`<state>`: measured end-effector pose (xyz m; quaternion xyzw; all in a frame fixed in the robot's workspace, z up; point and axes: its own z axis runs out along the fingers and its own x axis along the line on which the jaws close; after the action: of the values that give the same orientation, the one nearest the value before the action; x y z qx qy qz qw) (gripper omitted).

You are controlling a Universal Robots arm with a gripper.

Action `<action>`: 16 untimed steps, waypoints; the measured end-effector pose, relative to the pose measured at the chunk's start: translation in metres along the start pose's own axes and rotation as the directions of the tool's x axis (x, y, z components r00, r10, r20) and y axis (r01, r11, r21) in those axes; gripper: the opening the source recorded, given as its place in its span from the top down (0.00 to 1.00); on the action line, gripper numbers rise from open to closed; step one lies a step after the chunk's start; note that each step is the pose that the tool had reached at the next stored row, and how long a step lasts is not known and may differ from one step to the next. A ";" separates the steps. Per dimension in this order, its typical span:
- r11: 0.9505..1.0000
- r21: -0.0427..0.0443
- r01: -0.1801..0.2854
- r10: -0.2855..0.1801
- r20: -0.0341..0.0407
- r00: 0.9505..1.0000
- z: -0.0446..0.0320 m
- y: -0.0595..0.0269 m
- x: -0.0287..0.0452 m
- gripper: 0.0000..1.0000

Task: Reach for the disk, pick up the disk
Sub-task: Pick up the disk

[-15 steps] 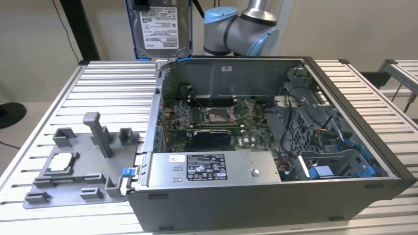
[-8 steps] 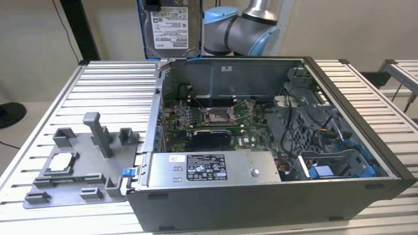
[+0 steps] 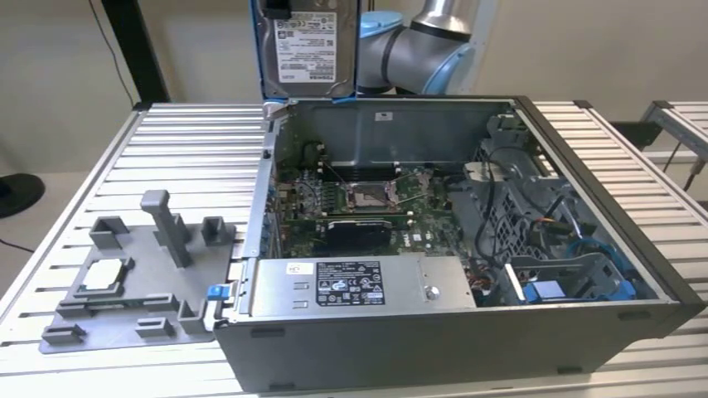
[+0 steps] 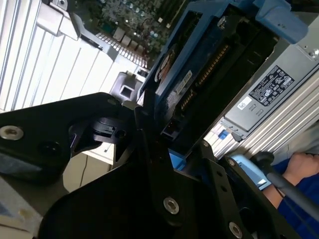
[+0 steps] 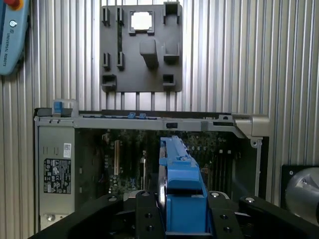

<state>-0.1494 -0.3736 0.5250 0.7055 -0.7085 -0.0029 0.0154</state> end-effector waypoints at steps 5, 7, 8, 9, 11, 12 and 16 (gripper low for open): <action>1.000 0.000 0.000 0.000 0.000 1.000 -0.0003 -0.0139 -0.0001 1.00; 1.000 0.000 0.000 0.000 0.000 1.000 -0.0005 -0.0193 -0.0001 1.00; 1.000 0.000 0.000 0.000 0.000 1.000 -0.0006 -0.0219 -0.0001 1.00; 1.000 0.000 0.000 0.000 0.000 1.000 -0.0006 -0.0247 -0.0001 1.00; 1.000 0.000 0.000 0.000 0.000 1.000 -0.0008 -0.0302 -0.0001 1.00; 1.000 0.000 0.000 0.000 0.000 1.000 -0.0009 -0.0332 -0.0001 1.00; 1.000 0.000 0.000 0.000 0.000 1.000 -0.0011 -0.0441 -0.0002 1.00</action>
<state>-0.1053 -0.3736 0.5250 0.7055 -0.7085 -0.0029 0.0154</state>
